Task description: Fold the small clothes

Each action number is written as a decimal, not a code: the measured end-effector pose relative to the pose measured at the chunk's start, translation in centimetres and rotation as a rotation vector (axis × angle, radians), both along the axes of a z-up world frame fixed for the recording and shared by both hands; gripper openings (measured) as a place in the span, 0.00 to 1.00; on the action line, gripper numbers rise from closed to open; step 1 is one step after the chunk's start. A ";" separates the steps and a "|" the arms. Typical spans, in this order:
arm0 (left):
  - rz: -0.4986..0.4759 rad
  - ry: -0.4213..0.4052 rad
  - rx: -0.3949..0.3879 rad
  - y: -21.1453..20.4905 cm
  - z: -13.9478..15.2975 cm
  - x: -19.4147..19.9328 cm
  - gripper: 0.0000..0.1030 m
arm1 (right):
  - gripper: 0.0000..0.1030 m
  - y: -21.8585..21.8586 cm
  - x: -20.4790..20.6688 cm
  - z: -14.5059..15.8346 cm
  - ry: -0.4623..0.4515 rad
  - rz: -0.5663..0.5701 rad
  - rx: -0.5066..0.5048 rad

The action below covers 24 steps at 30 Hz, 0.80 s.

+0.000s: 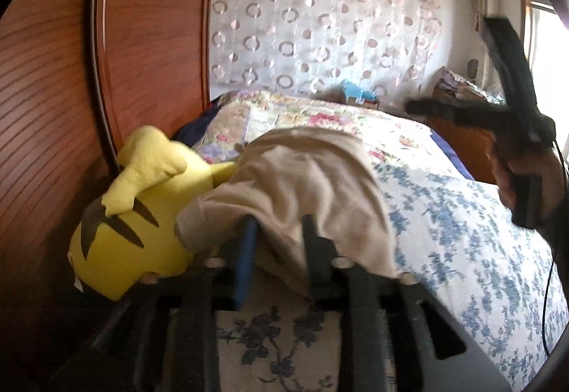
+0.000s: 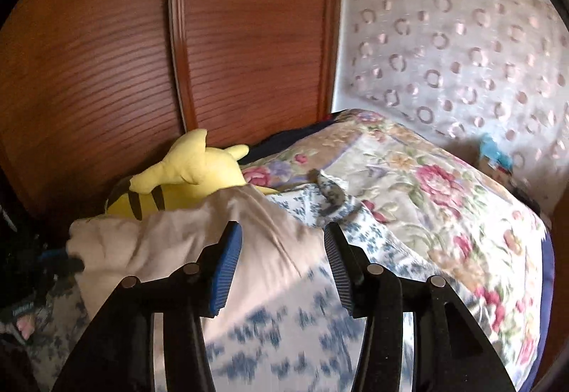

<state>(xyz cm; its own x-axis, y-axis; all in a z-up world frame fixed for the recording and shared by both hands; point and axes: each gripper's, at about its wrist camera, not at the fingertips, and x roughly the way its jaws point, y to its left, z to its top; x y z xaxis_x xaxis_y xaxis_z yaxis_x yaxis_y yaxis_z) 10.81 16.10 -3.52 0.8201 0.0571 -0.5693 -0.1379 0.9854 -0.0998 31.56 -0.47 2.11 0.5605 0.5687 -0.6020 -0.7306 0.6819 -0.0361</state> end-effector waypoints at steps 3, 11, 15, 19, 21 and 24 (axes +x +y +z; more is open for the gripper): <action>-0.025 -0.022 0.011 -1.4 1.1 -0.3 0.54 | 0.49 -4.0 -3.9 -0.1 -0.008 -0.055 0.041; -0.127 -0.077 0.060 -6.9 3.3 -1.1 0.79 | 0.67 -11.4 -13.4 -0.1 -0.013 -0.189 0.108; -0.166 -0.103 0.063 -9.7 4.6 -1.7 0.79 | 0.70 -14.6 -18.1 0.4 -0.023 -0.280 0.137; -0.194 -0.137 0.080 -12.4 6.0 -2.5 0.79 | 0.70 -16.6 -21.6 1.1 -0.032 -0.382 0.153; -0.202 -0.156 0.087 -13.7 6.8 -3.0 0.79 | 0.70 -17.5 -23.6 1.8 -0.048 -0.424 0.175; -0.222 -0.183 0.086 -15.1 7.9 -3.6 0.79 | 0.70 -18.2 -26.3 2.8 -0.072 -0.465 0.204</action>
